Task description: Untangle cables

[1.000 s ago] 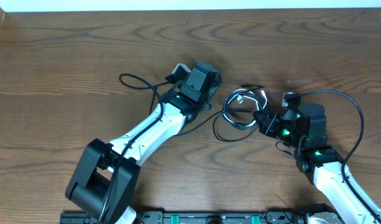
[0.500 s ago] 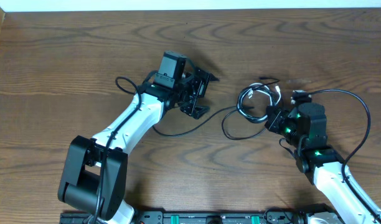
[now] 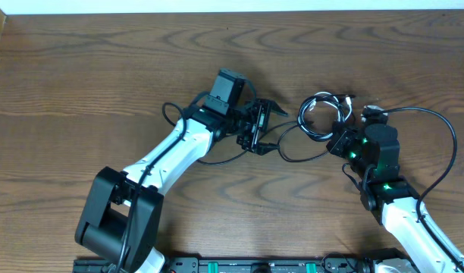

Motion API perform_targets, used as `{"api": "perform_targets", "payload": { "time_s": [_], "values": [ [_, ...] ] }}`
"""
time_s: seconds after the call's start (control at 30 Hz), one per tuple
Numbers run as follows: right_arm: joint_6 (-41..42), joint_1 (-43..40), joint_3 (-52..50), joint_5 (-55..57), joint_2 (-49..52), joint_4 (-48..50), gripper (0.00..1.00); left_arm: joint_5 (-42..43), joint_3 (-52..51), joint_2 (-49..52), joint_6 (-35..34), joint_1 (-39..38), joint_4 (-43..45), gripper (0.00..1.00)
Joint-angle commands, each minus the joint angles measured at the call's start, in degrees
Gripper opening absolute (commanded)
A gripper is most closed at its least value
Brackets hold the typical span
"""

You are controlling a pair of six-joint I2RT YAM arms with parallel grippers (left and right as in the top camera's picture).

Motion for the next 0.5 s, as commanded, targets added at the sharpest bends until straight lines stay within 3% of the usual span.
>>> {"api": "perform_targets", "payload": {
  "time_s": [0.0,0.17,0.37,0.47],
  "values": [
    [-0.3,0.8,0.2,1.7,-0.3,0.5,0.01,-4.6,0.5,-1.4,-7.0,-2.3,-0.1,0.81],
    [-0.3,2.5,0.2,1.7,-0.3,0.7,0.01,-13.0,0.5,-1.4,-14.2,-5.6,-0.1,0.80],
    [-0.3,2.9,0.2,1.7,-0.3,0.7,0.01,-23.6,0.5,-1.4,-14.4,-6.7,-0.1,0.65],
    [-0.3,2.9,0.2,1.7,-0.3,0.6,0.01,-27.2,0.5,-1.4,-14.4,-6.7,-0.1,0.64]
  ]
}}
